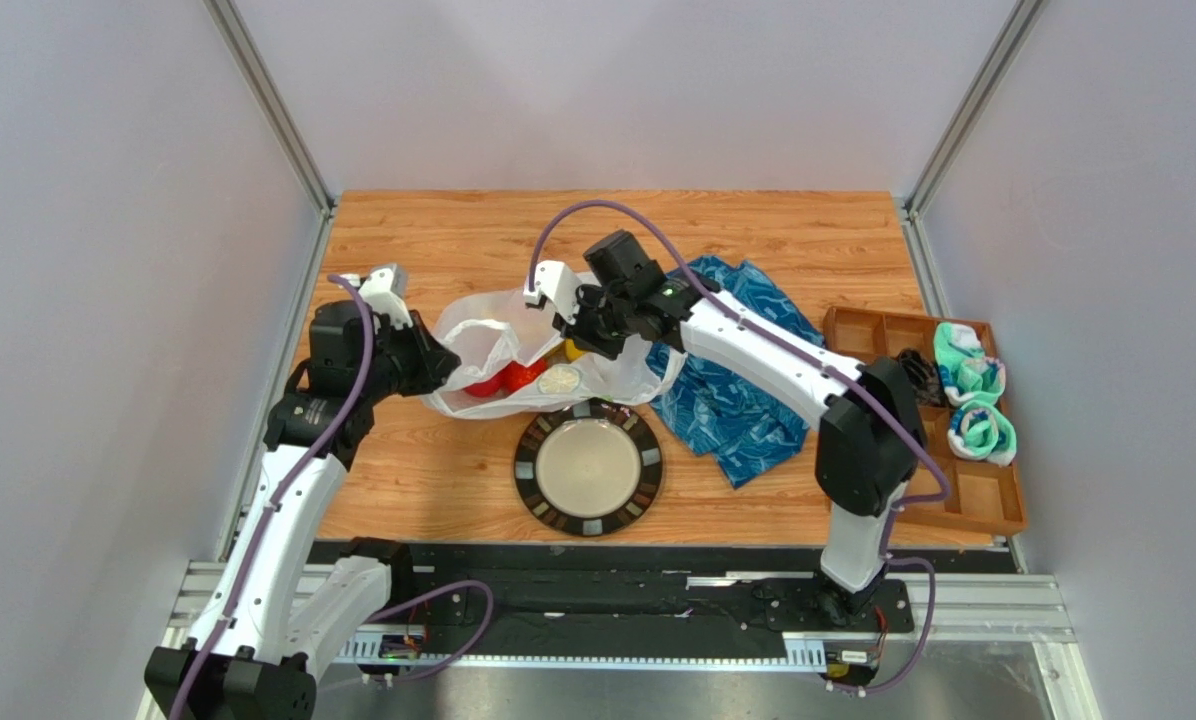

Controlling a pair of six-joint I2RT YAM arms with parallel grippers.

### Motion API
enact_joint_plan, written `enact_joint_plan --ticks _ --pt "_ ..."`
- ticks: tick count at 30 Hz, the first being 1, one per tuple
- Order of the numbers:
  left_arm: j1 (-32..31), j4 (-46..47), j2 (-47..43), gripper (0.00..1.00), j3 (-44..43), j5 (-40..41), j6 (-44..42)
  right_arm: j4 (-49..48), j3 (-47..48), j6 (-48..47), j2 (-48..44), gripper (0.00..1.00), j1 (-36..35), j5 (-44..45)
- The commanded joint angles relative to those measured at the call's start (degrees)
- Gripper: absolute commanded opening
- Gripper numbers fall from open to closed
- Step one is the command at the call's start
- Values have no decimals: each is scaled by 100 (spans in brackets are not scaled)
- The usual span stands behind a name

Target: Take the fake fruits out of the plastic bag

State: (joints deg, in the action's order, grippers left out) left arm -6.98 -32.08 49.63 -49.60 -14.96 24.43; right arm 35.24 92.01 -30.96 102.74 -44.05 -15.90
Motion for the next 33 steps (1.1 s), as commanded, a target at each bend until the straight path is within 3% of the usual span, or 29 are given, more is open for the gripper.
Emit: enact_joint_plan --ticks 1,5,7,8,11,18,20,24,28,30,33 --pt "39 61 -129 0 -269 72 45 114 607 -358 264 8 11 333" --pt "48 96 -102 0 -287 73 71 -17 757 -455 719 8 -24 806" --pt "48 105 -102 0 -252 -59 115 -96 871 -464 975 14 -42 1281" --pt "48 70 -128 0 -208 -86 141 60 1115 -455 1272 19 -77 1448" --pt "48 0 -199 0 -68 -104 203 884 1285 -428 1521 18 -156 1187" --pt "48 184 -296 0 197 -209 361 905 -1006 -393 160 12 -824 721" --pt "48 219 -287 0 223 -261 396 914 -1167 -323 -87 11 -886 702" --pt "48 289 -269 0 284 -358 388 730 -992 -209 -96 11 -798 1114" --pt "48 395 -252 2 311 -446 405 702 -195 -95 281 13 -517 1344" --pt "48 395 -252 4 311 -508 396 756 79 -25 509 17 -455 1423" --pt "48 395 -269 4 311 -534 361 773 536 90 807 32 -394 1563"
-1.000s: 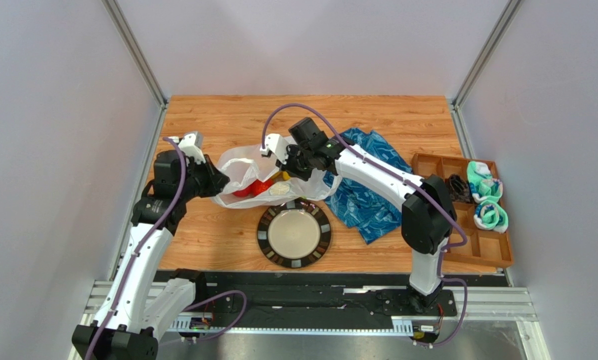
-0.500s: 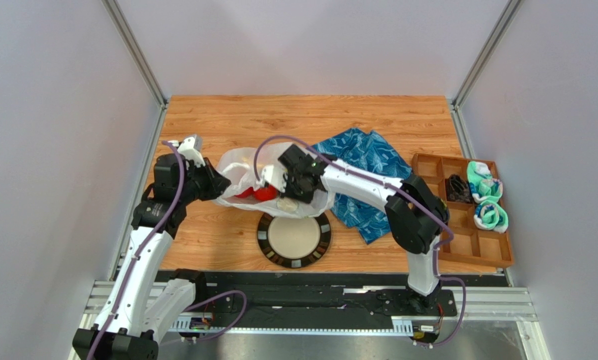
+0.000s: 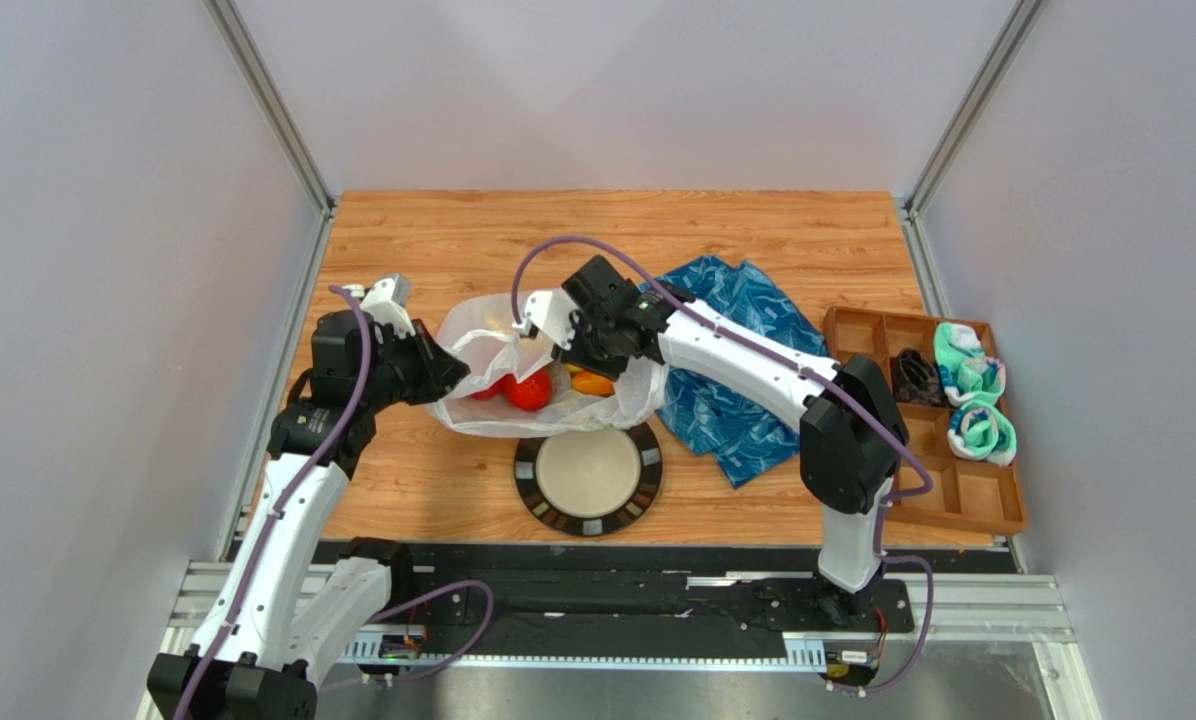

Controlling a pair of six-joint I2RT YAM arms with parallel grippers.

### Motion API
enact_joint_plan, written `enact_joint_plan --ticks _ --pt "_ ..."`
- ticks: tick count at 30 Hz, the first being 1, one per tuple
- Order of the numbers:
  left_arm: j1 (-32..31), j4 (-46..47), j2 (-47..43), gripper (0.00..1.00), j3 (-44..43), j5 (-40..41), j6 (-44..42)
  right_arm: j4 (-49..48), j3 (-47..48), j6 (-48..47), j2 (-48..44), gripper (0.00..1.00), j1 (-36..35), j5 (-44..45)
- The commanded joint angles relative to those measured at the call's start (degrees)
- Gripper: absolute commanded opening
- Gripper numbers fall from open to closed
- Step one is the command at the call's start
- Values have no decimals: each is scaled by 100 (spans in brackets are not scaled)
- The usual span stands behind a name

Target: Take the fake fruits out of the plastic bag

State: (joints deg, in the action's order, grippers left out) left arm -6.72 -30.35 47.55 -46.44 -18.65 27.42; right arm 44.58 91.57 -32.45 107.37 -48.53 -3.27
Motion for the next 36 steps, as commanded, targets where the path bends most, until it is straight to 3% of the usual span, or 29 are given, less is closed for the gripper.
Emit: enact_joint_plan --ticks 1,8,23,26,27,30,36 --pt "22 231 -79 4 3 -147 62 -90 694 352 441 41 72 318" --pt "22 214 -114 4 -23 -261 -44 218 1030 230 855 62 125 -86" --pt "22 354 70 4 56 -402 -79 456 801 -719 1497 69 257 150" --pt "30 363 114 4 3 -385 -114 122 775 -710 1497 59 283 248" --pt "30 337 123 4 -6 -376 -131 78 792 -719 1445 43 292 204" --pt "30 354 140 4 -41 -376 -123 42 889 -623 1130 22 309 -77" --pt "30 617 246 4 -50 -516 18 77 819 -307 13 15 318 -1017"
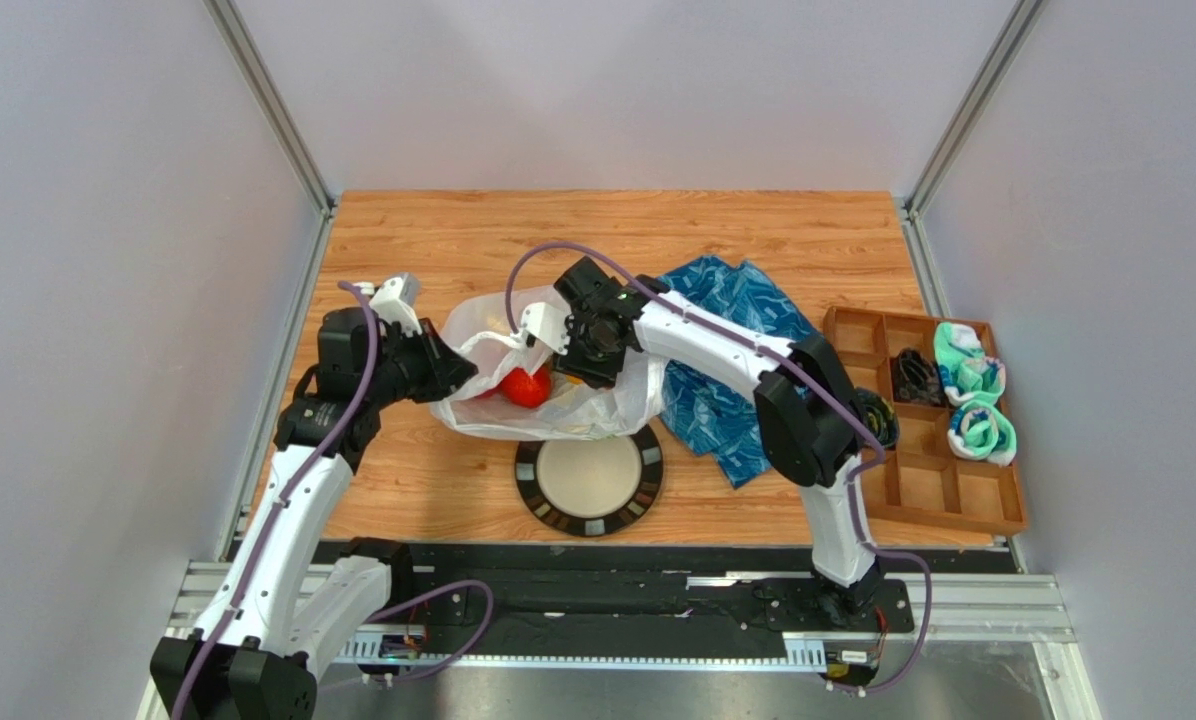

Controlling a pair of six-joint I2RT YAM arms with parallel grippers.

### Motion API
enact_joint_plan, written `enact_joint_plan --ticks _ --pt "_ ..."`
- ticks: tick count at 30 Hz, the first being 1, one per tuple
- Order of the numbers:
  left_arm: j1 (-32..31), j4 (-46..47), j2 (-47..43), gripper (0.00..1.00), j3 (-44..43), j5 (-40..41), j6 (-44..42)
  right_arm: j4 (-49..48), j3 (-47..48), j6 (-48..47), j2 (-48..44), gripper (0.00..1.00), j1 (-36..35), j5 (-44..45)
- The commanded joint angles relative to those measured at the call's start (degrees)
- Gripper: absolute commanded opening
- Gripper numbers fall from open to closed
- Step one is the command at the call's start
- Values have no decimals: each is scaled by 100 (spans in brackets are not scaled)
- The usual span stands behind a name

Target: Take the fake fruits out of the plastic bag

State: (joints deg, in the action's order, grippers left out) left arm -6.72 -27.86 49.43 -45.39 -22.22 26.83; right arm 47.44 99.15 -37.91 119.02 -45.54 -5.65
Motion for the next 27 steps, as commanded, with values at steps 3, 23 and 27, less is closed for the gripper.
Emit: enact_joint_plan --ticks 3,23,27 --pt "30 492 67 4 -163 -178 147 -78 34 547 -1600 14 19 -1262" --pt "30 1326 418 0 -1093 33 139 -1456 999 1234 -1621 12 0 -1096" --pt "65 1599 935 0 -2418 376 -81 -1633 2348 874 -970 10 544 -921"
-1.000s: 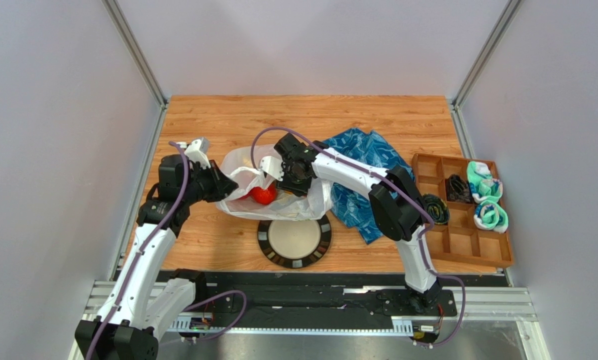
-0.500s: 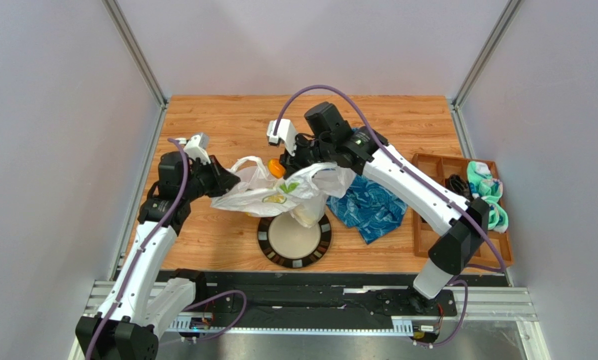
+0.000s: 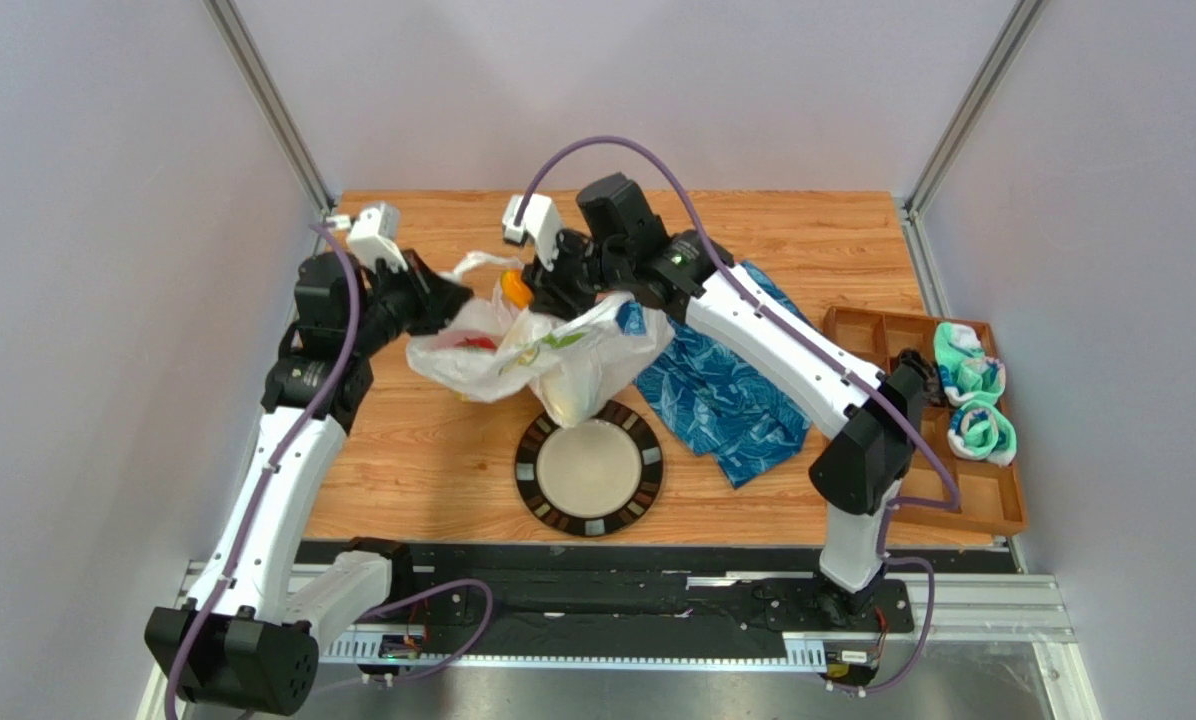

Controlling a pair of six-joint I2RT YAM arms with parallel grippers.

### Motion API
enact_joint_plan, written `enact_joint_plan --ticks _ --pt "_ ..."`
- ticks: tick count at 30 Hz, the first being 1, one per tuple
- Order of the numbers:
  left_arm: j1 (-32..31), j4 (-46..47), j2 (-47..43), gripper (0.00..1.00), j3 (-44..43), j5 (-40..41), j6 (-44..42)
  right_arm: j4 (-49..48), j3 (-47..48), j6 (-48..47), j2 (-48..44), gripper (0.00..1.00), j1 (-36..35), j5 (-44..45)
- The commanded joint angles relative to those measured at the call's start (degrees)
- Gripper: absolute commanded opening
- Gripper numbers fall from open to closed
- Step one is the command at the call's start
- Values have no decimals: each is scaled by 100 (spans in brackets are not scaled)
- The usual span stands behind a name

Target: Take the fake fruits out of the plastic bag

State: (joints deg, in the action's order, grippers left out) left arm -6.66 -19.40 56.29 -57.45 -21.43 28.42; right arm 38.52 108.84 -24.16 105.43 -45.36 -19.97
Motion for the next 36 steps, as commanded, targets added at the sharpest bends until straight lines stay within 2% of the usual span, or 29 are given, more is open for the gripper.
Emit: enact_joint_plan --ticks 1,4,6,8,10,13,14,17,19,22,23,26,29,36 --pt "103 771 320 0 -1433 323 -258 -724 1647 -571 669 10 589 642" --pt "156 648 514 0 -2190 289 -285 -811 2377 -598 874 9 766 809" --pt "156 534 436 0 -2288 184 -320 -1038 2161 -581 708 10 801 819" --pt "156 342 234 0 -2105 25 -373 -1232 1100 -572 234 10 775 609" --pt "147 105 58 0 -1429 51 -320 -1557 -301 -685 -265 10 670 512" --pt "147 -20 -162 0 -243 51 -189 -1961 -1651 -1116 -680 10 371 607" --pt "147 15 -197 0 334 34 -119 -2093 -2447 -1178 -725 11 301 634" --pt "147 540 -233 0 1320 -150 189 -2612 -3357 -1187 -708 12 98 801" --pt "147 622 -206 0 1552 -169 277 -2604 -3500 -1056 -542 13 72 1011" --pt "147 560 -198 0 1693 -107 234 -2665 -3720 -1072 -453 22 80 1170" --pt "147 525 -189 0 1693 -98 234 -2561 -3773 -1143 -462 32 72 1127" --pt "147 516 -233 0 1754 -124 278 -2106 -3712 -1127 -444 54 63 1056" --pt "147 586 -294 0 1860 -72 313 -1857 -3440 -775 -409 66 80 1214" --pt "147 692 -233 0 1843 -150 374 -1313 -2808 -441 -111 70 89 600"
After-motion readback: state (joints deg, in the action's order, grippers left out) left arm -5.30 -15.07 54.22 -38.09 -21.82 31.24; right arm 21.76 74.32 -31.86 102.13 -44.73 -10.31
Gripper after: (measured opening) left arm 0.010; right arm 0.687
